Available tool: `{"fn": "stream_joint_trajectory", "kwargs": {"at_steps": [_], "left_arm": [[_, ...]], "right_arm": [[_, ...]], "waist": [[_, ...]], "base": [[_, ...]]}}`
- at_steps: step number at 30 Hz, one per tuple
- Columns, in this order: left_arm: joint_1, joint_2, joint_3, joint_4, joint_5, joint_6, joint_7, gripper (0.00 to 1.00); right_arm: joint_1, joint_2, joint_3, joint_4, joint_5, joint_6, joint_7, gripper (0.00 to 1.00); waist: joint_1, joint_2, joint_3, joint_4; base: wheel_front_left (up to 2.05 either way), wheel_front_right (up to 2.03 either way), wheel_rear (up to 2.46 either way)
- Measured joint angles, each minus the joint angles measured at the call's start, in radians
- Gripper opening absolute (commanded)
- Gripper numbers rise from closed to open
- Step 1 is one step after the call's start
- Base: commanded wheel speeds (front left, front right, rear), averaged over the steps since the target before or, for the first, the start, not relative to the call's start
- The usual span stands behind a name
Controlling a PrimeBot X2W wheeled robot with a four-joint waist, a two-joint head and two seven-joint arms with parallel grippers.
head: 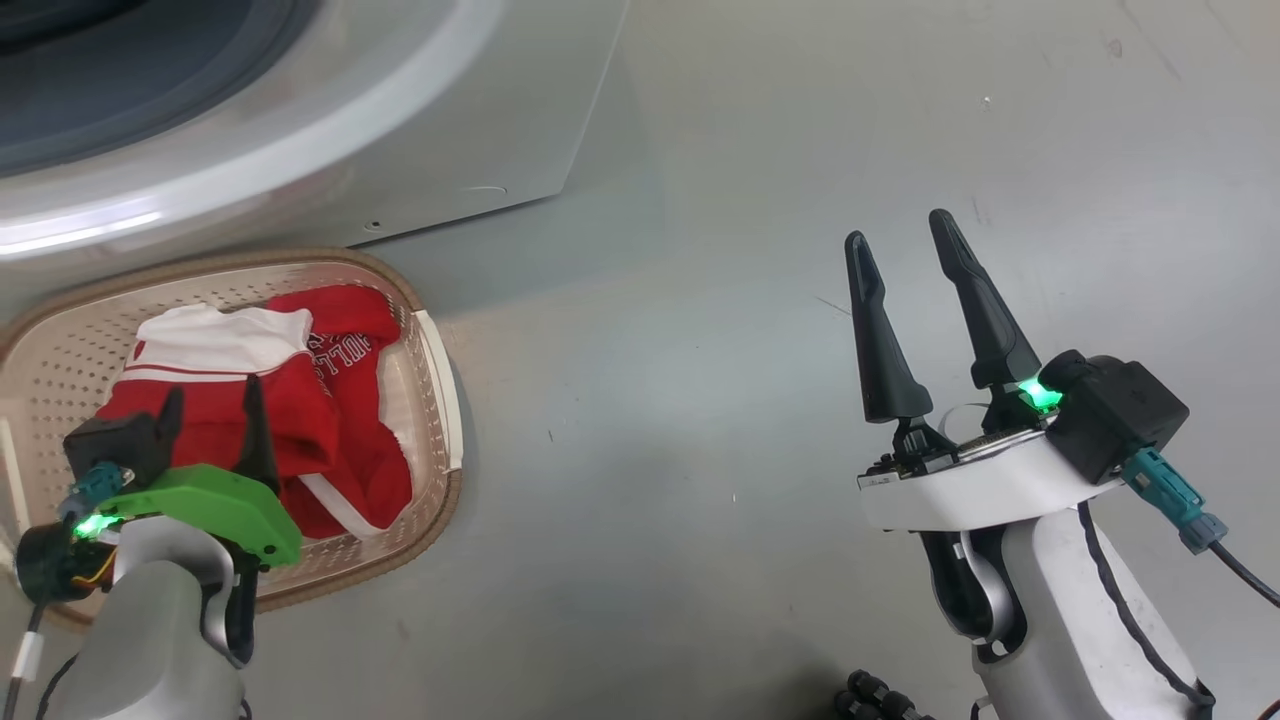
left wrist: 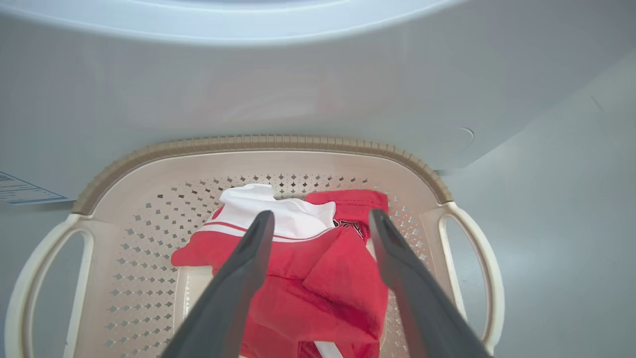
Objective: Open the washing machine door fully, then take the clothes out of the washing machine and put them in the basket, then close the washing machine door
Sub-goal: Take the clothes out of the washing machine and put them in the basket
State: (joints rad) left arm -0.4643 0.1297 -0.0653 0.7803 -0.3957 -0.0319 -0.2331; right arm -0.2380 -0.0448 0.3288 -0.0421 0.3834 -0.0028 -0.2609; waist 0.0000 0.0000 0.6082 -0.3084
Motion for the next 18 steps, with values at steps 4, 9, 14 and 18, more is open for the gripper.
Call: {"fn": "stream_joint_trajectory", "kwargs": {"at_steps": [4,9,14,18], "left_arm": [[0.000,-0.015,-0.010,-0.004,0.006,-0.010,-0.016,1.00],[0.002,-0.033,-0.024,-0.025,0.019,-0.019,-0.016,1.00],[0.009,-0.058,-0.027,-0.074,0.019,-0.027,-0.019,1.00],[0.019,-0.064,-0.011,-0.170,0.021,-0.035,-0.019,1.00]], "right_arm": [[0.000,0.000,-0.022,0.016,-0.015,0.000,0.000,1.00],[0.001,0.000,-0.055,0.036,-0.037,0.000,0.000,1.00],[0.014,0.000,-0.082,0.060,-0.069,0.000,0.000,1.00],[0.044,-0.003,-0.096,0.081,-0.083,0.000,0.000,1.00]], "waist": [[0.0000,0.0000,-0.027,0.015],[0.0000,0.0000,-0.063,0.042],[0.0000,0.0000,-0.114,0.081],[0.0000,0.0000,-0.151,0.108]], "base": [[0.00,0.00,0.00],[0.00,0.00,0.00],[0.00,0.00,0.00],[0.00,0.00,0.00]]}}
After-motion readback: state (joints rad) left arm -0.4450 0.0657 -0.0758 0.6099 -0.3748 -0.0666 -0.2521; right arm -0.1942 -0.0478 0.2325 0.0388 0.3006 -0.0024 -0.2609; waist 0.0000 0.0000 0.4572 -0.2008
